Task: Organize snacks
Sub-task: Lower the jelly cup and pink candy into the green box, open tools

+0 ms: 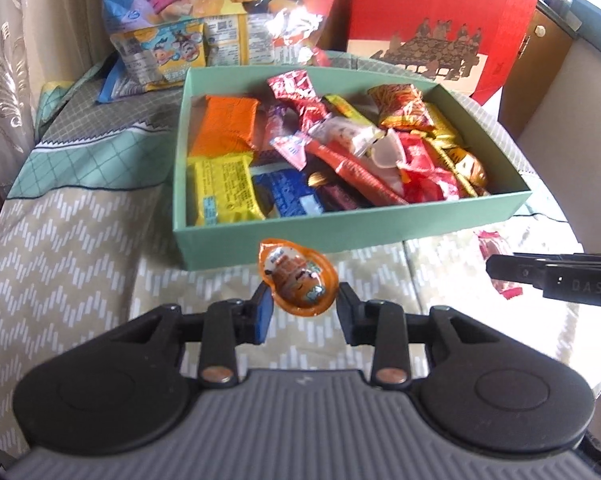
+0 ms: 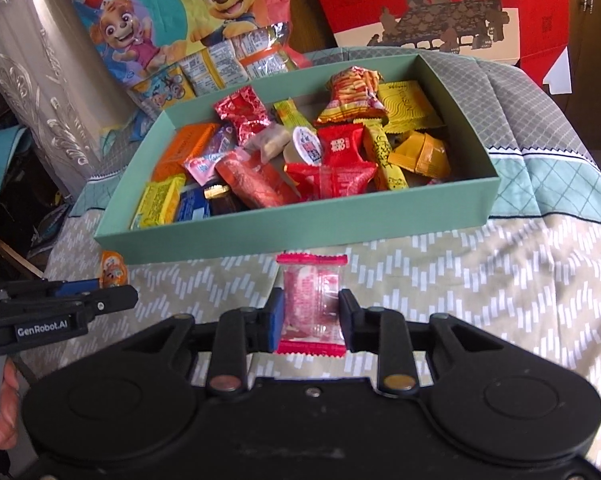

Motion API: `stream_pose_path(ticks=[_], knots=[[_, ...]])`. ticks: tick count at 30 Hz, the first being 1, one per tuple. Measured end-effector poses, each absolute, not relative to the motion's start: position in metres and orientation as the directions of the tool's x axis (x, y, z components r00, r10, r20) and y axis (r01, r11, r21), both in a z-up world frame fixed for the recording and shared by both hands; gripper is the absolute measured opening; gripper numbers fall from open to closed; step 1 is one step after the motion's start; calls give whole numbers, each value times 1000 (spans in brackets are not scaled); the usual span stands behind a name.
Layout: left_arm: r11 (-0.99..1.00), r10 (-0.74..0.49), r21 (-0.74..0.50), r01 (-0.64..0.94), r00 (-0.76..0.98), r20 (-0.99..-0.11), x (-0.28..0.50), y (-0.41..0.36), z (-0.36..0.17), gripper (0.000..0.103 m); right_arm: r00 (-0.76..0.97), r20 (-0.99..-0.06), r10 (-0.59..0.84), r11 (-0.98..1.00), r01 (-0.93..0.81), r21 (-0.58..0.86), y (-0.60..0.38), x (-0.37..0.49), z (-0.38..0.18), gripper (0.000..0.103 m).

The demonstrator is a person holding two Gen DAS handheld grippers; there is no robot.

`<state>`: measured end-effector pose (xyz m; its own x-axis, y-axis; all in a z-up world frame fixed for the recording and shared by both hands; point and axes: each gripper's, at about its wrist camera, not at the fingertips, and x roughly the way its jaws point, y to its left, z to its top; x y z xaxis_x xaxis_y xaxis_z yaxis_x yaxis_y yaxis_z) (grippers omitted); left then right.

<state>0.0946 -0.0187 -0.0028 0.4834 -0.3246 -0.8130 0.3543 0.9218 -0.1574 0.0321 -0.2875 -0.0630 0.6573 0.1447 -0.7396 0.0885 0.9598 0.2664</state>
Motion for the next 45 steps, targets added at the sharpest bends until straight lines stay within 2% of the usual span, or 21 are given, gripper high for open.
stream_pose_path(ticks=[9,19,26,27,28,29,30,31,32,33,34,39,45], knots=[[909,-346,-140,393,522,-779,148,-49,25,33,709,-690,146,949,97,301,-314,84,-31,28],[930,-299,-124,346,516,-803,231,-63,10,33,709,-678,192,925,101,367,-318,185,-28,28],[942,-273,-115,315,521,-809,269,-67,0,34,713,-674,193,928,91,362,-316,233,-33,28],[945,-264,-110,307,523,-810,273,-67,-1,36,716,-671,193,929,86,359,-315,238,-33,31],[950,-251,-103,294,526,-812,275,-68,-2,47,720,-668,188,931,87,355,-315,241,-32,32],[954,-240,-97,283,529,-814,277,-68,-3,57,722,-666,186,930,89,356,-315,242,-33,44],[957,-233,-92,276,535,-812,277,-68,-4,74,724,-665,187,928,91,360,-315,243,-33,52],[959,-222,-81,271,545,-808,276,-68,-5,85,727,-661,187,928,91,362,-315,244,-33,71],[961,-211,-68,269,550,-808,274,-69,-5,89,733,-656,180,929,94,359,-314,242,-32,85],[961,-204,-59,269,553,-808,273,-69,-6,95,739,-650,176,930,91,356,-313,240,-32,90],[962,-198,-52,268,555,-808,272,-69,-7,98,742,-648,173,932,90,351,-312,238,-32,92],[965,-196,-61,255,544,-816,263,-67,-7,101,733,-657,175,936,84,342,-308,228,-31,102],[962,-211,-73,262,549,-809,244,-66,3,103,731,-658,180,938,74,338,-305,205,-26,103]])
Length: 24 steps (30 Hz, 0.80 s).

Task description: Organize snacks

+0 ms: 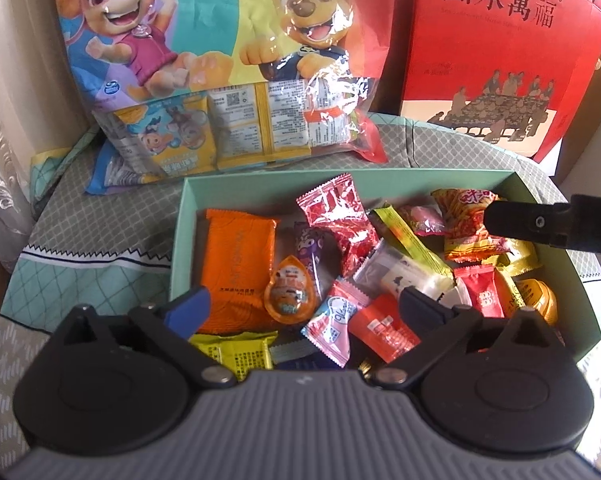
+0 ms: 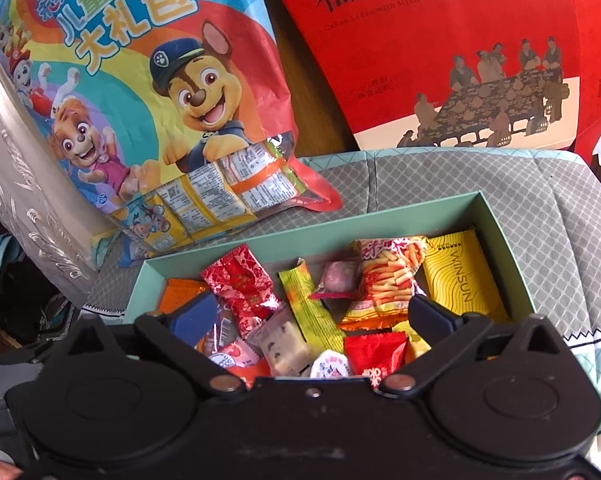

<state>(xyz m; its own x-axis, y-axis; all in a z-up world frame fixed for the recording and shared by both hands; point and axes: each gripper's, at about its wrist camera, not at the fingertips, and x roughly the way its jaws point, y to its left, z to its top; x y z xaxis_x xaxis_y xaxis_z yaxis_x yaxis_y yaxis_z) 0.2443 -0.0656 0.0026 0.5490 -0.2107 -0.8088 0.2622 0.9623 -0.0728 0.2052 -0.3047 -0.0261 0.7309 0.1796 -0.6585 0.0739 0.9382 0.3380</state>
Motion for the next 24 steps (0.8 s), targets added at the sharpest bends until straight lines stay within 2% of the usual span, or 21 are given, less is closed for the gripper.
stream_pose_path(ticks=[14,24], knots=[[955,-235,-82,284,561,-794,183,-59,30,103,727,-665,170,933,98,346,-307,129,-12,103],[964,-209,-74,256,558,-803,142,-43,31,103,715,-678,169,926,120,357,-309,76,-19,103]])
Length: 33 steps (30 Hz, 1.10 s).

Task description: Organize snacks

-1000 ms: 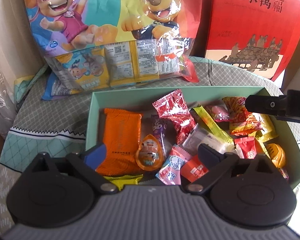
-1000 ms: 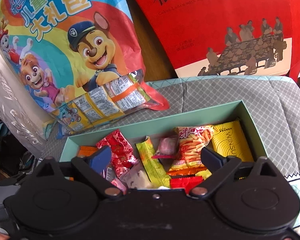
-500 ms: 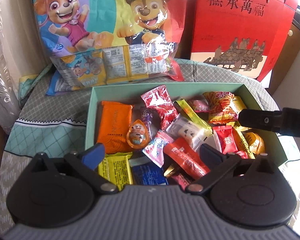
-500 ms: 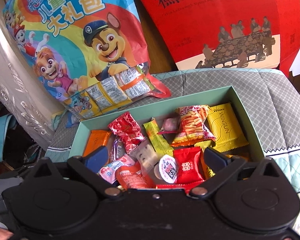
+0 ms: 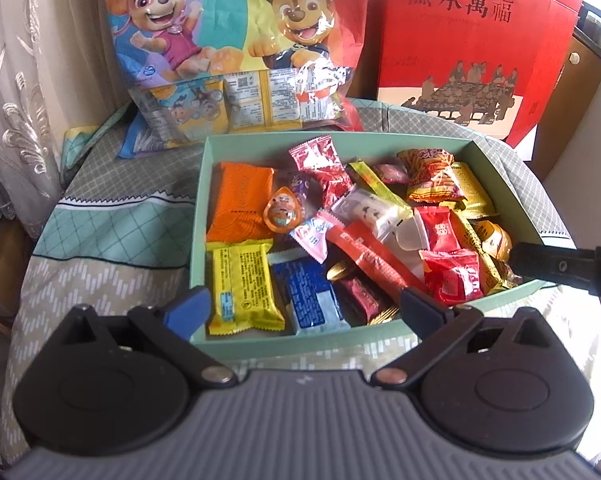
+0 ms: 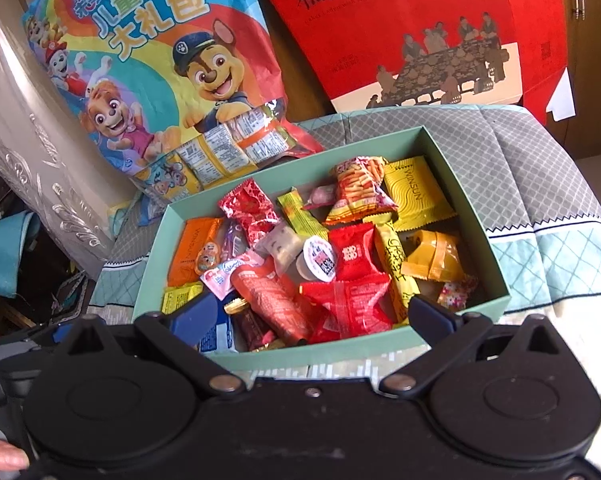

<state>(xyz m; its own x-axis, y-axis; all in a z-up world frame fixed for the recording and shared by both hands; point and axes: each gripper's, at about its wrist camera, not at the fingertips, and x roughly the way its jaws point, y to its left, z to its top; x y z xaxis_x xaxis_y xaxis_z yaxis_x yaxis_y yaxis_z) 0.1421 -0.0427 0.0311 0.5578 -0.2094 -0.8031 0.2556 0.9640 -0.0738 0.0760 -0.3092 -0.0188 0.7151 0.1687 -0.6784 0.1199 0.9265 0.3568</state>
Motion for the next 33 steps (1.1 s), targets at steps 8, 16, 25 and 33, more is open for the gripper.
stream_pose_path(ticks=[8,16,25,33], knots=[[973,-187,-77,218,546,-817,122,-28,24,103,695,-703,154,932,134,336,-308,48,-26,103],[980,-162,-71,188,529,-833,110,-17,11,103,672,-727,139,930,165,330,-312,31,-39,103],[983,-144,-64,174,501,-853,103,-13,-6,103,641,-756,129,927,193,321,-313,24,-56,103],[983,-140,-61,173,494,-858,103,-12,-9,103,629,-768,119,934,193,302,-309,24,-60,103]])
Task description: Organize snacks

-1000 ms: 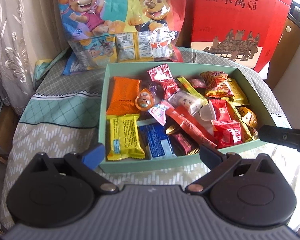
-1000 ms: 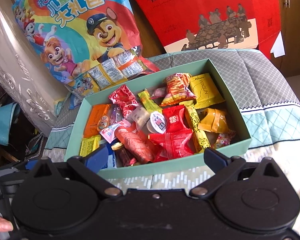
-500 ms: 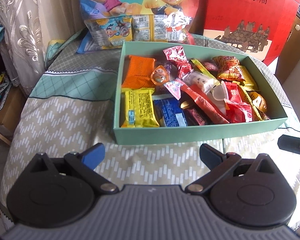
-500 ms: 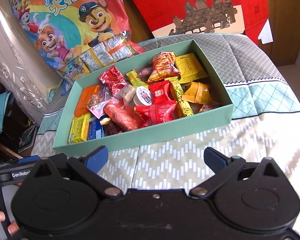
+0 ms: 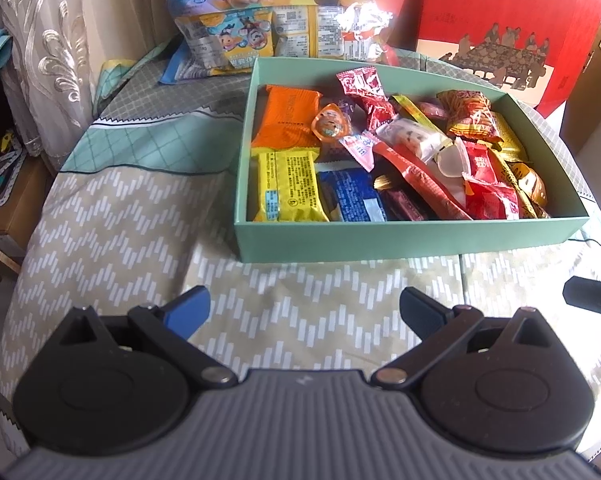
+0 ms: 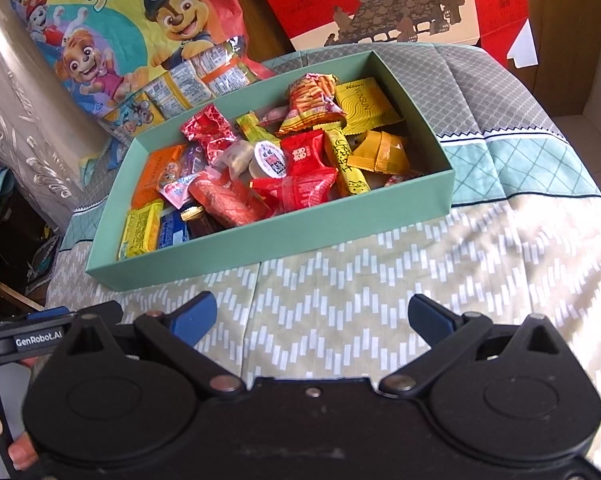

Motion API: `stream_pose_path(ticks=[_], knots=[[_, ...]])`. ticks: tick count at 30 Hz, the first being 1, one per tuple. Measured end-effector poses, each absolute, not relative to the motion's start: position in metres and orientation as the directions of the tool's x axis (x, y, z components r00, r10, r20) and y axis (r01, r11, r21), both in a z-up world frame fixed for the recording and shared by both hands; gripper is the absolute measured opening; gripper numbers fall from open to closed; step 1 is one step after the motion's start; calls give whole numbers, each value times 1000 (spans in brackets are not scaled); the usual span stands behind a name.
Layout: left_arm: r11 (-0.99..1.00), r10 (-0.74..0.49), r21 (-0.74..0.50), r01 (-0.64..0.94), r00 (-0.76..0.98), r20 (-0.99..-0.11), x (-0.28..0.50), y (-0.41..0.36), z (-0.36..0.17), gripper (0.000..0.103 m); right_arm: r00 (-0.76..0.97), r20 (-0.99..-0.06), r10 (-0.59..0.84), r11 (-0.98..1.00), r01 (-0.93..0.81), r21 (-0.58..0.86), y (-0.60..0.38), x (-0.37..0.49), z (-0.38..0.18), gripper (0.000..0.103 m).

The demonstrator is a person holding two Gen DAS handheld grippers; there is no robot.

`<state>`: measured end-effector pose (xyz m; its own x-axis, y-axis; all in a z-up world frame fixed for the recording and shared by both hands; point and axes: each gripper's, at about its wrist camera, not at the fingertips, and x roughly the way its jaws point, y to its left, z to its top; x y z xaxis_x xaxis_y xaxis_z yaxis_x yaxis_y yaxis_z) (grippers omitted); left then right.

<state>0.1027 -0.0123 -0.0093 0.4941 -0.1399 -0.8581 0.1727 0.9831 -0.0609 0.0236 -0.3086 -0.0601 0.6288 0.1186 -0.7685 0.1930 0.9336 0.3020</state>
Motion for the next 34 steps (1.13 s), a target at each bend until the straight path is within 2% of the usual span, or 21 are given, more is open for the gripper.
stream_pose_path(ticks=[14,34], knots=[[979,-159,-77,189,470,-868,104,-13,-15,103,611,-783,120,935,195,296,-309,29,-66,103],[980,-117,-22,199,477,-871,110,-19,-15,103,591,-799,107,941,200,274,-310,38,-70,103]])
